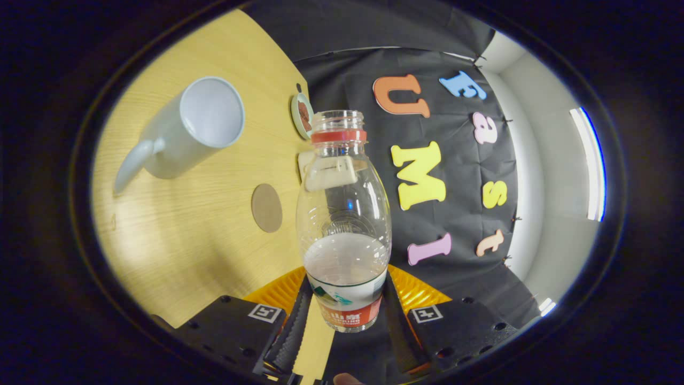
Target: Take the bottle from table, then pour the juice into the cup, finally place the bottle on the coaster
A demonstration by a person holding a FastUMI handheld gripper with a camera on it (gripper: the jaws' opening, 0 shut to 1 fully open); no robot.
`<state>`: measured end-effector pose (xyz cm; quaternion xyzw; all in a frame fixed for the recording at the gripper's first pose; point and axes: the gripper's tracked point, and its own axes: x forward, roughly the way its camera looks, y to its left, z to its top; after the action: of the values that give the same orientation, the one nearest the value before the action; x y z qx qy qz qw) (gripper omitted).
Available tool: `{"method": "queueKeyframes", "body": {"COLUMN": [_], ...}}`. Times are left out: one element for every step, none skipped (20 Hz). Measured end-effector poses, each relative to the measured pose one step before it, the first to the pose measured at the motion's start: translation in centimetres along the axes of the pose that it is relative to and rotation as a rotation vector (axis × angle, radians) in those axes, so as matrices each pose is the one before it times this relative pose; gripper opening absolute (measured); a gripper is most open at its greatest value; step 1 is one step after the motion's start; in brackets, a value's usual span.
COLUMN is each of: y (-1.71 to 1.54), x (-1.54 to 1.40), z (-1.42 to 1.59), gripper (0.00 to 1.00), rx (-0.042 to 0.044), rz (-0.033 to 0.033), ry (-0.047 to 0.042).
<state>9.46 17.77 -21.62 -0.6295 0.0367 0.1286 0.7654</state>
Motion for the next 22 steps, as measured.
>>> {"method": "queueKeyframes", "body": {"y": [-0.011,0.057,0.045,-0.227,-0.163,-0.113,-0.22,-0.231,-0.121,-0.068,-0.076,-0.148,-0.124,-0.223,-0.188,-0.061,-0.079,-0.007,-0.115,-0.071,-0.119,0.04], "x": [-0.106,0.002,-0.103,0.215,0.07,0.109,-0.054,0.087,0.015,-0.003,0.064,-0.036,0.077,-0.065,0.004,0.083,0.084,-0.181,0.007,0.045,-0.044,0.043], "z": [0.094,0.11,0.057,0.345,0.277,0.278,0.238,0.147,-0.026,0.054,-0.084,0.128,-0.022,0.287,0.178,0.078,0.074,0.187,0.037,0.019,-0.015,0.062], "gripper": [0.74,0.74,0.74,0.74,0.73,0.73,0.74,0.74,0.74,0.74,0.74,0.74,0.74,0.74,0.74,0.73,0.73,0.73,0.73,0.73,0.73,0.73], "rx": [-0.02782,-0.01948,-0.01487,-0.01289,-0.01492,-0.01895,-0.02093,-0.01722,-0.01665,-0.00994,-0.00398,-0.00384,-0.00592,-0.01112,-0.01126,-0.01451,-0.014,-0.01328,-0.01279,-0.01151,-0.00701,-0.00517], "rz": [-0.00727,-0.00265,0.00069,-0.00022,-0.00188,-0.0037,-0.00909,-0.00873,-0.0049,-0.00089,0.00121,-0.00106,-0.00235,-0.00596,-0.00629,-0.00455,-0.00365,-0.0038,-0.00254,-0.00311,-0.00191,0.00103], "ry": [-0.00431,-0.00494,-0.00234,-0.00346,-0.00415,-0.00413,-0.00548,-0.00441,-0.00178,0.00002,0.00164,0.0008,0.0008,-0.00296,-0.00236,-0.00356,-0.00244,-0.00313,-0.00174,-0.00132,0.00036,0.00043]}}
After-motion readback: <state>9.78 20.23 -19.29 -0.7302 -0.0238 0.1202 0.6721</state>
